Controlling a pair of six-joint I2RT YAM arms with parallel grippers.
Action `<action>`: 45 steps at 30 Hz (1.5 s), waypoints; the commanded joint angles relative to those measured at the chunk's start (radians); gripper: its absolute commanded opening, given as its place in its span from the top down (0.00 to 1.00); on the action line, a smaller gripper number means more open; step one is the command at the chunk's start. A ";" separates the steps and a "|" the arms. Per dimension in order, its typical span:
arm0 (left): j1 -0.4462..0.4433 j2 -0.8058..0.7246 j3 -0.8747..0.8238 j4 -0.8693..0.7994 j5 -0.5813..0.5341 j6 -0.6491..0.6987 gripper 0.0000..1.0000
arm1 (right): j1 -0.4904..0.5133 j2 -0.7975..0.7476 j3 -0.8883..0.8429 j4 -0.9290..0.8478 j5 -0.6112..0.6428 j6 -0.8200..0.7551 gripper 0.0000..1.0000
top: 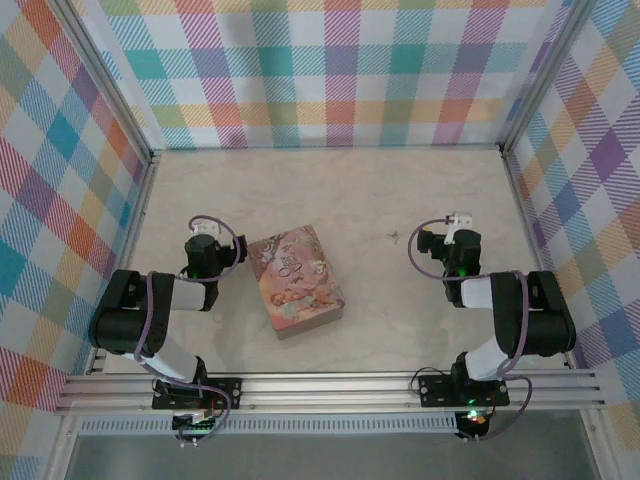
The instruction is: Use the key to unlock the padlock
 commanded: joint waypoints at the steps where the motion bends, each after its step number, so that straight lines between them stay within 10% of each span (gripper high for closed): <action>1: 0.011 -0.011 0.020 0.002 0.010 0.018 0.00 | -0.001 -0.004 0.002 0.042 -0.017 -0.002 0.00; 29: 0.010 -0.016 0.019 0.004 0.002 0.016 0.00 | 0.000 -0.008 -0.002 0.051 -0.014 -0.001 0.00; 40: 0.012 -0.269 0.247 -0.538 -0.170 -0.133 0.00 | -0.003 -0.317 0.105 -0.384 -0.090 0.034 0.00; 45: 0.021 -0.339 0.396 -0.934 -0.211 -0.586 0.00 | -0.002 -0.496 0.197 -0.718 -0.082 0.381 0.00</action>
